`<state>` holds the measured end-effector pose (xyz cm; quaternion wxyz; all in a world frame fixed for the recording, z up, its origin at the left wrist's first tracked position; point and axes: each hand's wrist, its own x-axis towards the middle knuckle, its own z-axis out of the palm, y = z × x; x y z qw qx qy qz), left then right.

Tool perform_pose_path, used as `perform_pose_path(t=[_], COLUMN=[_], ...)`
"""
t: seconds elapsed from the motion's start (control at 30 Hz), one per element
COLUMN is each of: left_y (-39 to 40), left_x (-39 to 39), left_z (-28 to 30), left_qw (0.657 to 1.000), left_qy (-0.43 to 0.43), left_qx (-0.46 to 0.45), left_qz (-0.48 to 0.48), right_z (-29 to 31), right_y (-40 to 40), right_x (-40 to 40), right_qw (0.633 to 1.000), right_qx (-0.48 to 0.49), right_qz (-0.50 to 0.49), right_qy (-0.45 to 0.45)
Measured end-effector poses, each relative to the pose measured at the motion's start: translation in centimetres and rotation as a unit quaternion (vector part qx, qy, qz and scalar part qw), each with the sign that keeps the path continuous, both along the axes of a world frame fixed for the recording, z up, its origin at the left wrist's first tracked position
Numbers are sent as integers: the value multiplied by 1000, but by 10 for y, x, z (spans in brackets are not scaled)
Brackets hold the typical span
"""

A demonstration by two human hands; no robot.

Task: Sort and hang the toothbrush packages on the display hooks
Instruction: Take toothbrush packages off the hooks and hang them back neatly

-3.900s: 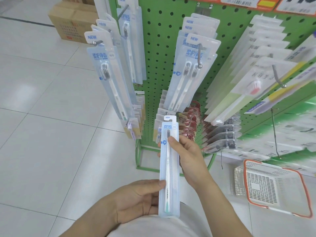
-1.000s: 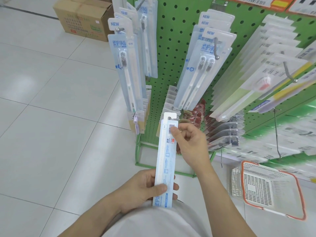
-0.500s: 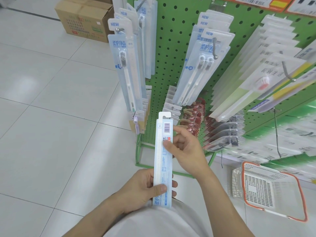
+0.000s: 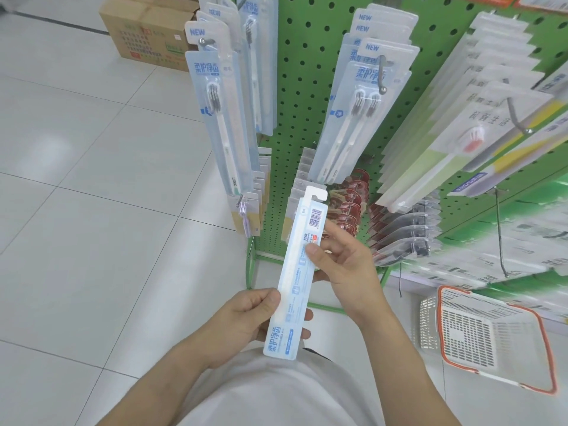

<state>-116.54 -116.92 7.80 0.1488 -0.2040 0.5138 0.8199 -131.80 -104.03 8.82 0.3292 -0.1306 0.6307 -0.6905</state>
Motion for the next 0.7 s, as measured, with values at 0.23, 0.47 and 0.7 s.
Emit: perform_pose_path(t=[0.23,0.47,0.7], left_y=[-3,-5,-12], left_x=[-4,-11,-15], left_z=[1,5,16], left_qw=[999,989,952], left_qy=[14,20,25], left_qx=[51,-90,-219], left_qz=[4,113,211], right_z=[9,17,34], right_y=[-4,-4,-10], right_x=[5,6,7], right_qw=[995,999,998], right_qx=[-73,-22,-46], right_qz=[25,7,17], right_qy=[-68,-45,-33])
